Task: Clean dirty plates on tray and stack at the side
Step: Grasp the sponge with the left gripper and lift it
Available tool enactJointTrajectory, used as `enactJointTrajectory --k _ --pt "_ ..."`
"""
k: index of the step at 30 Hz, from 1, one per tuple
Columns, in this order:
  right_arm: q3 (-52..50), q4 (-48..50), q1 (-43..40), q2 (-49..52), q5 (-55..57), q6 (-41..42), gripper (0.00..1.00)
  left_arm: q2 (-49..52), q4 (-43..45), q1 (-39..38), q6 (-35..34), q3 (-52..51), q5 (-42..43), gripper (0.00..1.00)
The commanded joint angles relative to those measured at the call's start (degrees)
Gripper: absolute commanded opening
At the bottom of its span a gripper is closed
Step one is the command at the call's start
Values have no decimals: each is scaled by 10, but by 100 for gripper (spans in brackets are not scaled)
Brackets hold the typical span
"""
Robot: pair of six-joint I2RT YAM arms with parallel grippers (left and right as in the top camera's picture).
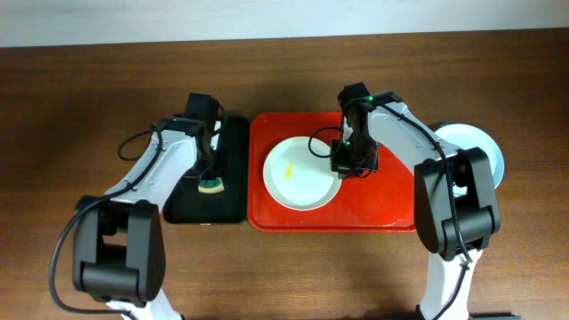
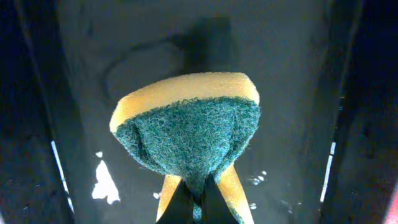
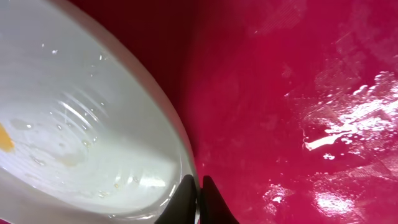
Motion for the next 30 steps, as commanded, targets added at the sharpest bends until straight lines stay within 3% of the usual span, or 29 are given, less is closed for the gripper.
enactJointTrajectory --k 1,6,11,13,17,19,27,30 --pt "-21 11 7 5 0 3 14 19 3 0 7 3 9 0" --pt "-21 18 7 5 0 3 43 21 10 0 7 3 9 0" --pt "-21 18 7 5 0 3 45 21 17 0 7 1 8 0" --pt "-21 18 7 5 0 3 43 21 24 0 7 -5 8 0" --pt "-21 18 7 5 0 3 12 21 51 0 7 -32 8 0" --pt "-21 18 7 5 0 3 6 19 52 0 7 -31 8 0" --pt "-21 18 7 5 0 3 4 -45 50 0 7 2 3 0" --pt "-21 18 7 5 0 3 4 -97 60 0 7 2 -39 0"
